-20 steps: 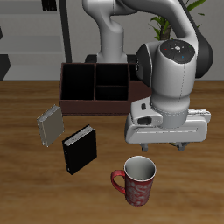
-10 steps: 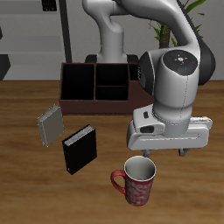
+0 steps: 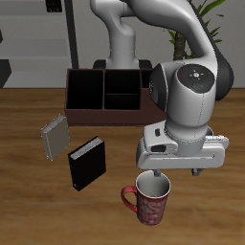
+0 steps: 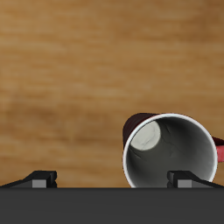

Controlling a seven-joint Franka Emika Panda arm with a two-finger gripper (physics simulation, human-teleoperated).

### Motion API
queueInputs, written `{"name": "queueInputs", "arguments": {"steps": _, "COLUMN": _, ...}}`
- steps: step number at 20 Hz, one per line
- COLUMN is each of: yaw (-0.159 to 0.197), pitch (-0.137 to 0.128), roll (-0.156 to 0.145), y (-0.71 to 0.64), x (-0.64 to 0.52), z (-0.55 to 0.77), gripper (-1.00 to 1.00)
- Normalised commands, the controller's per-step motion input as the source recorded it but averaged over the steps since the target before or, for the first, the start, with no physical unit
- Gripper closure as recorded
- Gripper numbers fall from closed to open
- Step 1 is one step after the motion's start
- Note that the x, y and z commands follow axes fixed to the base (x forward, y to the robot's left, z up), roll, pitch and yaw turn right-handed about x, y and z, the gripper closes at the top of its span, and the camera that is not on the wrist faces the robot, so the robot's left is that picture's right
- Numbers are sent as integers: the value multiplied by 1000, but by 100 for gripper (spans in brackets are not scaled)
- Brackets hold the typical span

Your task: Place the red mug into the back desk caddy's right compartment

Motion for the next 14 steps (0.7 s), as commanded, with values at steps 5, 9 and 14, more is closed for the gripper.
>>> {"name": "queueInputs", "arguments": {"steps": 5, "yaw": 2, "pitch": 11, "roll": -5, "y": -8, "x": 25, "z": -110, "gripper": -100}}
{"name": "queueInputs", "arguments": {"steps": 9, "yaw": -2, "pitch": 21, "roll": -9, "y": 0, "x": 9, "z": -205, "gripper": -100}}
{"name": "queueInputs", "arguments": {"steps": 14, "yaw": 9, "pitch": 10, "roll": -6, "y": -24, "x": 16, "z": -107, "gripper": -100}}
